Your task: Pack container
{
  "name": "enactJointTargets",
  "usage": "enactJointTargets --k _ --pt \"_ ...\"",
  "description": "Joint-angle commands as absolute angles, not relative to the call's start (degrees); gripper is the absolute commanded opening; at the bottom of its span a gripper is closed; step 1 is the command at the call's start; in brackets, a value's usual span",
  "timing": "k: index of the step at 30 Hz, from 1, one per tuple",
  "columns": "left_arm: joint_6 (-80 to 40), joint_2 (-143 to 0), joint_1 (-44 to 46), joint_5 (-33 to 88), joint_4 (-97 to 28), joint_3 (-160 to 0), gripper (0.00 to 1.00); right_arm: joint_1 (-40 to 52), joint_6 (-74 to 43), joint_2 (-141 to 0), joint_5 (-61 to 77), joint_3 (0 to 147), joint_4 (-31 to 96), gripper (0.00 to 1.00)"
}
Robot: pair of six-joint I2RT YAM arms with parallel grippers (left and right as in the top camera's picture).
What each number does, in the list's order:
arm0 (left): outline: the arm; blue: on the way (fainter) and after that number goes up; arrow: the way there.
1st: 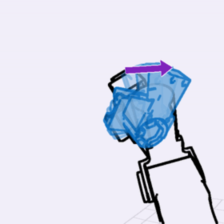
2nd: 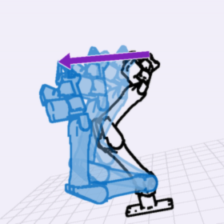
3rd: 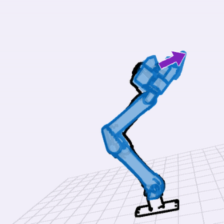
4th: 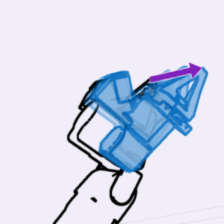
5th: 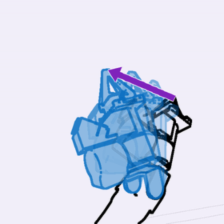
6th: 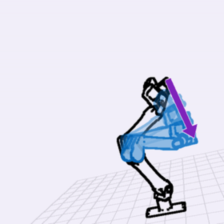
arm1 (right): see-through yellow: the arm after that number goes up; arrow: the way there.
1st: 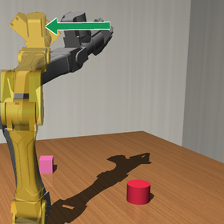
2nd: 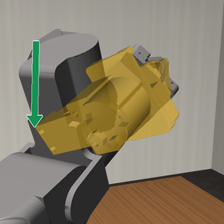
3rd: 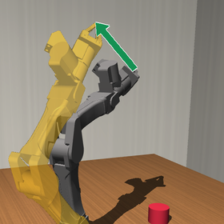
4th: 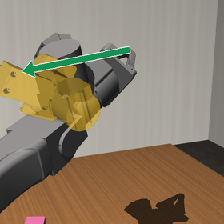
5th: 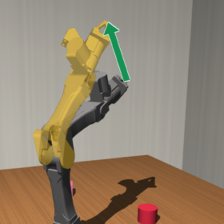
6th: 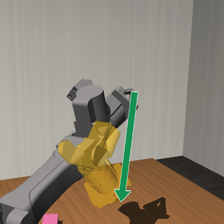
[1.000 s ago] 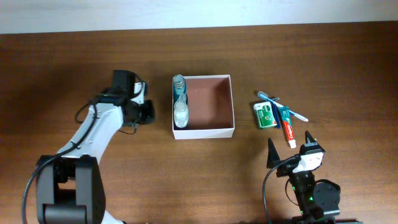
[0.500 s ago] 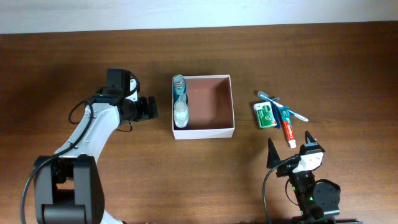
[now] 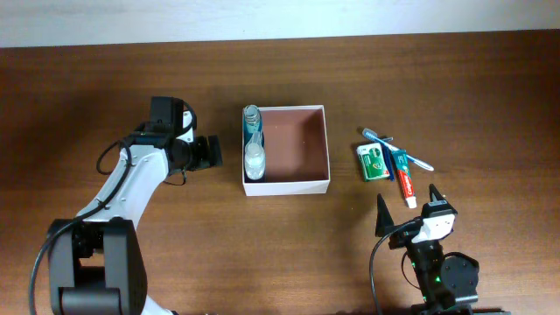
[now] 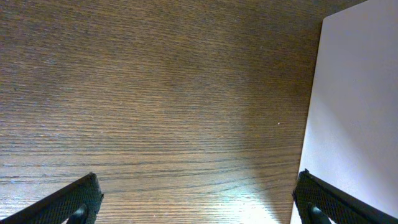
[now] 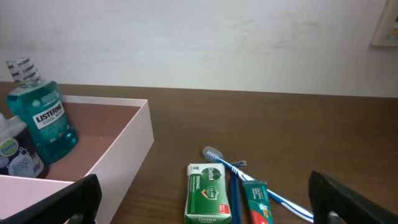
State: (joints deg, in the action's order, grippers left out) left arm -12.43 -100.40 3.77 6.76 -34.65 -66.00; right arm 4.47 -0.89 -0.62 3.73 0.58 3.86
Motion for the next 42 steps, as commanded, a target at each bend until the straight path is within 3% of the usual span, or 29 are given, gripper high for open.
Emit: enactJointTargets --k 1,22,28,34,37,42 --pt "-12.5 -100.3 3.6 6.2 -34.5 -66.3 0.99 4.0 -0.9 -0.2 3.9 0.3 4.1 0.99" --pt "-12.5 -100.3 3.6 6.2 -34.5 -66.3 0.99 4.1 -0.9 -0.2 4.8 0.3 4.1 0.99" --pt "-12.5 -100.3 3.6 6.2 -34.5 -66.4 0.99 4.1 -17.3 -0.2 19.5 0.6 -1.5 0.99" --pt "-12.5 -100.3 3.6 6.2 -34.5 -66.4 0.99 4.1 -17.9 -7.3 12.7 14.3 9.1 0.99" --pt "-12.5 -100.3 3.6 6.2 -34.5 -66.3 0.99 4.1 -16.0 -18.4 10.7 26.3 16.1 0.99" --pt "-12.5 -100.3 3.6 6.2 -34.5 -66.4 0.99 4.1 -12.5 -47.3 10.7 56.1 39.8 0.99"
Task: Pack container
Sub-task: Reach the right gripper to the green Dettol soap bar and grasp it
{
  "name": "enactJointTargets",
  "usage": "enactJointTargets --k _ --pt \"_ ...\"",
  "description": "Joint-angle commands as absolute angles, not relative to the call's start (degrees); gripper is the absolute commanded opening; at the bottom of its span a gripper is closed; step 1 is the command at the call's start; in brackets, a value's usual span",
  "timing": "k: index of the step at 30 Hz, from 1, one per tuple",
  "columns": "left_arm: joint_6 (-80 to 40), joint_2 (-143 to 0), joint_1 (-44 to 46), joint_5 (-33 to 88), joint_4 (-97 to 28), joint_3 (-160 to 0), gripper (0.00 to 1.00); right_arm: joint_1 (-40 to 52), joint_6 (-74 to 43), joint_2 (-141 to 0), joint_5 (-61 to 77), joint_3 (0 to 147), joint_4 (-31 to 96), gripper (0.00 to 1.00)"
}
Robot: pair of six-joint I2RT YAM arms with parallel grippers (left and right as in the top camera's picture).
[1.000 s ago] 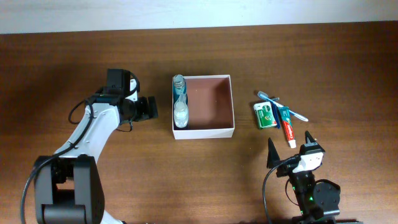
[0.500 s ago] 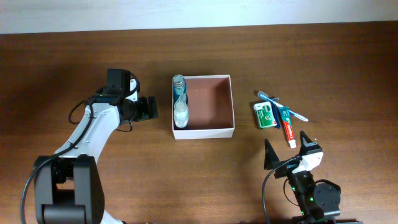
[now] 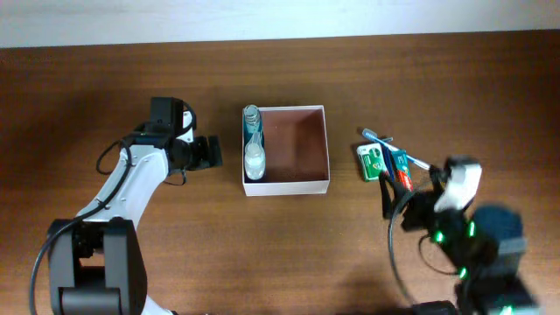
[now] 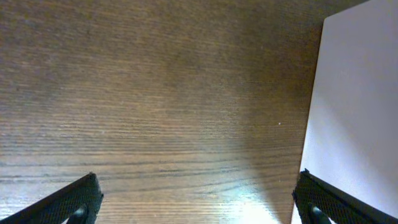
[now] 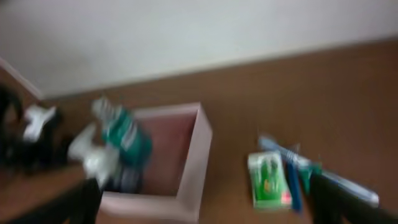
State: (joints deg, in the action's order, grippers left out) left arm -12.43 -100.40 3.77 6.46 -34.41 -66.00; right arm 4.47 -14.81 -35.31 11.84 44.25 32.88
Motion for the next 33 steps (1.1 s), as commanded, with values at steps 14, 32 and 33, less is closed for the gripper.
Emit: enactJointTargets --k 14,32,33 --pt "-12.5 -100.3 3.6 6.2 -34.5 -66.3 0.99 4.2 2.2 -83.9 9.8 78.0 57.2 0.98" --pt "-12.5 -100.3 3.6 6.2 -34.5 -66.4 0.99 9.7 0.9 -102.4 3.0 77.9 52.4 0.84" --pt "-12.5 -100.3 3.6 6.2 -34.5 -66.3 0.99 9.7 -1.0 -103.1 1.7 77.9 51.9 0.84"
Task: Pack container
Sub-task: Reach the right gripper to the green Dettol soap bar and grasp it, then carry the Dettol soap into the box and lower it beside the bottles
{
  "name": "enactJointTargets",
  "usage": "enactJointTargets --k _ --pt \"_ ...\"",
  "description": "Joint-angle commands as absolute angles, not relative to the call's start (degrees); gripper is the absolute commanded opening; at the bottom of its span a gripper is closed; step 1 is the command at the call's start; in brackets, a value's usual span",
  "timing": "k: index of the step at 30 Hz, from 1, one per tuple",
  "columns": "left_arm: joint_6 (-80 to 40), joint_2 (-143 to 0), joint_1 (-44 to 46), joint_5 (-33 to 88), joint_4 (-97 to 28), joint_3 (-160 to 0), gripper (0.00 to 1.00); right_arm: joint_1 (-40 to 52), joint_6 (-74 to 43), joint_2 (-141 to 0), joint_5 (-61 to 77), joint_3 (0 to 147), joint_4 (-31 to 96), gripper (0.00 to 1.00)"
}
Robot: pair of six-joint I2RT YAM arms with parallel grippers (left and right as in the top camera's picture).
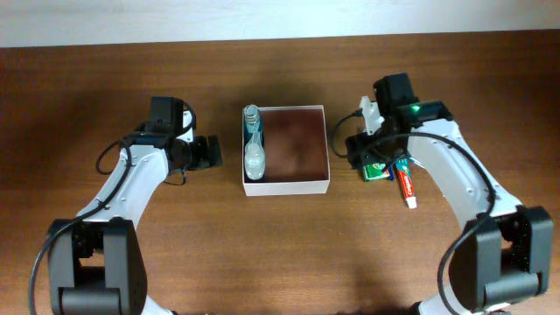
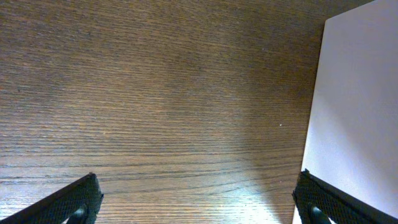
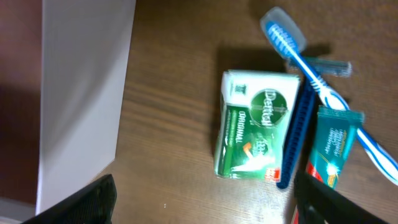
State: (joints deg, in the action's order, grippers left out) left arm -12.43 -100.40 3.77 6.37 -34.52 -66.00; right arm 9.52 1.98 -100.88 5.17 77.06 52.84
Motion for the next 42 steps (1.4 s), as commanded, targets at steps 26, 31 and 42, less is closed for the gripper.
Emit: enactJointTargets --k 26,31,42 --pt "-12.5 -100.3 3.6 6.2 -34.5 -66.3 0.99 8.9 -1.9 -109.5 -0.9 69.5 41.2 0.85" --pt "-12.5 -100.3 3.6 6.2 -34.5 -66.3 0.99 8.9 -2.0 -109.5 -0.7 66.5 37.8 0.85" --pt "-12.5 -100.3 3.6 6.2 -34.5 -66.3 0.99 8.9 -2.0 -109.5 -0.7 65.3 35.5 0.54"
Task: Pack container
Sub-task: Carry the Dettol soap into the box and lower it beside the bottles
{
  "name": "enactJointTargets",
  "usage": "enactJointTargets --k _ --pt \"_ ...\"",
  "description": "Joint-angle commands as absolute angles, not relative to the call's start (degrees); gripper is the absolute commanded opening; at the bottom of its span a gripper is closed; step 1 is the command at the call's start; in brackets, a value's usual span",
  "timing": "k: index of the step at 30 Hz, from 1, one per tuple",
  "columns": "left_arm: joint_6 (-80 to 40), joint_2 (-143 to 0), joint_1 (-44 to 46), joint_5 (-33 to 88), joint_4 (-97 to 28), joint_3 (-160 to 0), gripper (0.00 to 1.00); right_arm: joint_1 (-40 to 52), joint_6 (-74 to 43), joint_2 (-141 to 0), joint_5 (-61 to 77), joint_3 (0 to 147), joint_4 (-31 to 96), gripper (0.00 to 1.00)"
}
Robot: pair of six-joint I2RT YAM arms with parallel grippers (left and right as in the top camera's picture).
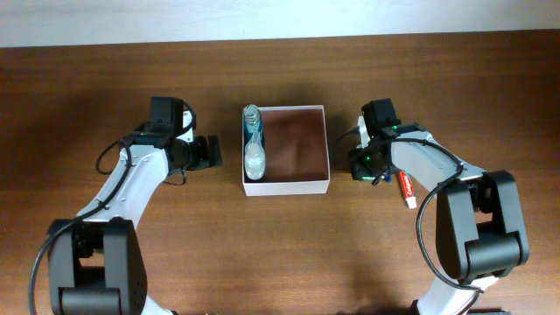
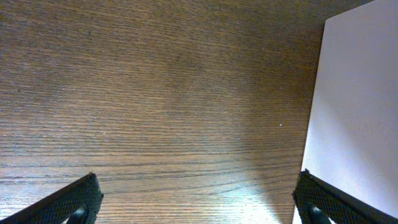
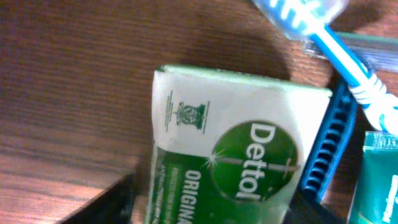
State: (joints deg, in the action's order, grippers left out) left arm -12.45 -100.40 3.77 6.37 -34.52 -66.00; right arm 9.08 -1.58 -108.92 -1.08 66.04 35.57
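A white box (image 1: pixel 286 183) with a brown inside stands mid-table, holding a Listerine bottle (image 1: pixel 252 117) and a smaller clear bottle (image 1: pixel 254 159) along its left wall. Right of it lies the green Dettol soap pack (image 3: pixel 239 155), with a blue toothbrush (image 3: pixel 323 37), a blue comb-like piece (image 3: pixel 326 149) and a toothpaste tube (image 1: pixel 406 186) beside it. My right gripper (image 1: pixel 366 164) is down over the soap, open, its dark fingers (image 3: pixel 115 202) straddling the pack. My left gripper (image 2: pixel 198 177) hangs open over bare wood by the box's left wall (image 2: pixel 354 112).
The wooden table (image 1: pixel 280 254) runs to a pale wall at the back. The toothbrush, comb-like piece and toothpaste lie close against the soap's right side. The box's right wall is a short way left of the soap.
My right gripper has come down close over the Dettol soap, which now fills its wrist view between the fingers. The left arm and the box have not moved.
My right arm first sat at the table's front edge, open, facing the box and toiletries. Then it was off the edge, nearer the toiletries, its view blurred. Then it hovered above the soap beside the box, and now it straddles the pack. The left arm stayed put.
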Motion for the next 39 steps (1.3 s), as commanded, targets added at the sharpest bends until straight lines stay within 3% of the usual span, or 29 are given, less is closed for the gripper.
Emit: enactJointTargets --k 1,4,6,11,13,21,23,34,39 --pt "-12.5 -100.3 3.6 6.2 -34.5 -66.4 0.99 8.9 -2.0 -109.5 -0.7 65.4 35.5 0.52" --pt "-12.5 -100.3 3.6 6.2 -34.5 -66.3 0.99 8.9 -2.0 -109.5 -0.7 65.6 35.5 0.46" --pt "-12.5 -100.3 3.6 6.2 -34.5 -66.3 0.99 8.9 -2.0 -109.5 -0.7 65.6 35.6 0.34" --pt "-12.5 -100.3 3.6 6.2 -34.5 -66.3 0.99 8.9 -2.0 -108.4 -0.7 69.1 39.2 0.3" --pt "-12.5 -100.3 3.6 6.2 -34.5 -66.3 0.99 9.0 -2.0 -106.7 -0.7 75.1 45.6 0.24" --pt "-12.5 -100.3 3.6 6.2 -34.5 -66.3 0.99 10.3 -3.1 -102.6 6.0 94.8 64.4 0.25" --pt "-12.5 -100.3 3.6 6.2 -34.5 -66.3 0.99 13.5 -9.0 -101.8 8.9 98.4 65.8 0.24" --pt "-12.6 -100.3 3.6 6.2 -34.5 -66.4 0.99 28.7 -25.8 -102.7 3.6 98.5 56.9 0.24" --pt "-12.5 -100.3 3.6 6.2 -34.5 -66.3 0.99 31.2 -26.9 -104.5 3.6 97.4 53.5 0.24"
